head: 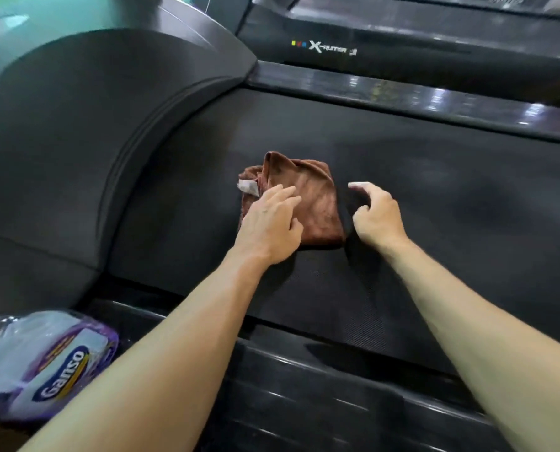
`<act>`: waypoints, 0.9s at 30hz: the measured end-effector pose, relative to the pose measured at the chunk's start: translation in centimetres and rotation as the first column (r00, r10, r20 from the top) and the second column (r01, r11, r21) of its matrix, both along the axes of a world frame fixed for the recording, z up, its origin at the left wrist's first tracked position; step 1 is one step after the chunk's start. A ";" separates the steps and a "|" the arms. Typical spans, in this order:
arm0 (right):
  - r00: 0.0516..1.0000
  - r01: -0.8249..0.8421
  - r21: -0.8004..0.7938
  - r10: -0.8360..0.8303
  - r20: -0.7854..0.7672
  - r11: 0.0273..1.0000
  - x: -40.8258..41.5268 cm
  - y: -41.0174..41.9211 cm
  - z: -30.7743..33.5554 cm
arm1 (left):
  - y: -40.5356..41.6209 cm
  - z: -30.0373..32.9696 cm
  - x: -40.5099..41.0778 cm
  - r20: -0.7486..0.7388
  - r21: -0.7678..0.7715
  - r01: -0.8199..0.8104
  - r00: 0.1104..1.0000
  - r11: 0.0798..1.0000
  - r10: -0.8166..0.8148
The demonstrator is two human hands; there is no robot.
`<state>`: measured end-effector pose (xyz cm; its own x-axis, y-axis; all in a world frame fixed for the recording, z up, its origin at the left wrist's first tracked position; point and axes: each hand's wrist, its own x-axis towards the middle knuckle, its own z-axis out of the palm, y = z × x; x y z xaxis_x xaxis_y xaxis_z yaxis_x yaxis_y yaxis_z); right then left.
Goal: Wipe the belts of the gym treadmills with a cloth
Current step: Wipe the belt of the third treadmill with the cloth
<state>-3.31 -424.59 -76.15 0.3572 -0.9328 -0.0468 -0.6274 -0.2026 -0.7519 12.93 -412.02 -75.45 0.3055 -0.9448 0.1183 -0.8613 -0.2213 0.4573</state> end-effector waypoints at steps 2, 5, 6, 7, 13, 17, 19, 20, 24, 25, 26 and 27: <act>0.980 -0.105 -0.083 0.089 -0.180 0.991 -0.8 0.0 -1.6 | -1.2 -0.6 -0.8 0.100 0.080 0.013 0.995 0.997 -0.021; 0.935 -0.170 -0.197 0.095 -0.342 0.966 -0.6 0.5 -3.0 | -2.0 -1.8 -2.0 0.245 0.170 -0.057 0.970 0.984 0.014; 0.938 -0.148 -0.246 0.057 -0.342 0.958 -0.4 0.9 -3.2 | -2.1 -2.0 -2.3 0.276 0.174 -0.075 0.961 0.982 0.025; 0.942 -0.122 -0.279 0.023 -0.333 0.953 -0.4 1.0 -3.4 | -2.2 -2.2 -2.4 0.300 0.157 -0.088 0.953 0.984 0.038; 0.930 -0.117 -0.297 0.000 -0.367 0.948 -0.1 0.6 -4.0 | -3.9 -2.4 -2.0 0.276 0.095 -0.098 0.959 0.991 0.068; 0.924 -0.126 -0.299 0.002 -0.383 0.946 -0.4 0.4 -3.9 | -4.9 -3.5 -1.2 0.173 0.156 -0.069 0.984 0.985 0.042; 0.922 -0.133 -0.294 0.010 -0.386 0.946 -0.4 0.5 -3.9 | -5.9 -3.7 -0.5 0.174 0.173 -0.055 0.984 0.983 0.024; 0.923 -0.129 -0.293 0.006 -0.385 0.947 -0.4 0.5 -4.0 | -6.7 -3.6 0.0 0.180 0.182 -0.041 0.984 0.982 0.008; 0.925 -0.122 -0.299 -0.001 -0.380 0.946 -0.3 0.5 -4.2 | -11.3 -3.4 2.8 0.205 0.208 -0.009 0.978 0.978 -0.034; 0.925 -0.122 -0.299 -0.001 -0.380 0.946 -0.3 0.4 -4.2 | -12.3 -3.3 3.4 0.216 0.207 -0.012 0.976 0.978 -0.034; 0.924 -0.121 -0.297 -0.002 -0.383 0.947 -0.3 0.4 -4.2 | -13.3 -3.2 4.1 0.225 0.209 -0.017 0.974 0.978 -0.031; 0.922 -0.121 -0.296 -0.004 -0.388 0.948 -0.3 0.4 -4.2 | -14.2 -3.2 4.6 0.229 0.210 -0.023 0.973 0.977 -0.027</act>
<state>-3.63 -424.18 -80.38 0.4245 -0.9003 0.0965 -0.8309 -0.4297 -0.3535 17.54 -426.27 -78.64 0.2917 -0.9564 -0.0165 -0.9380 -0.2894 0.1907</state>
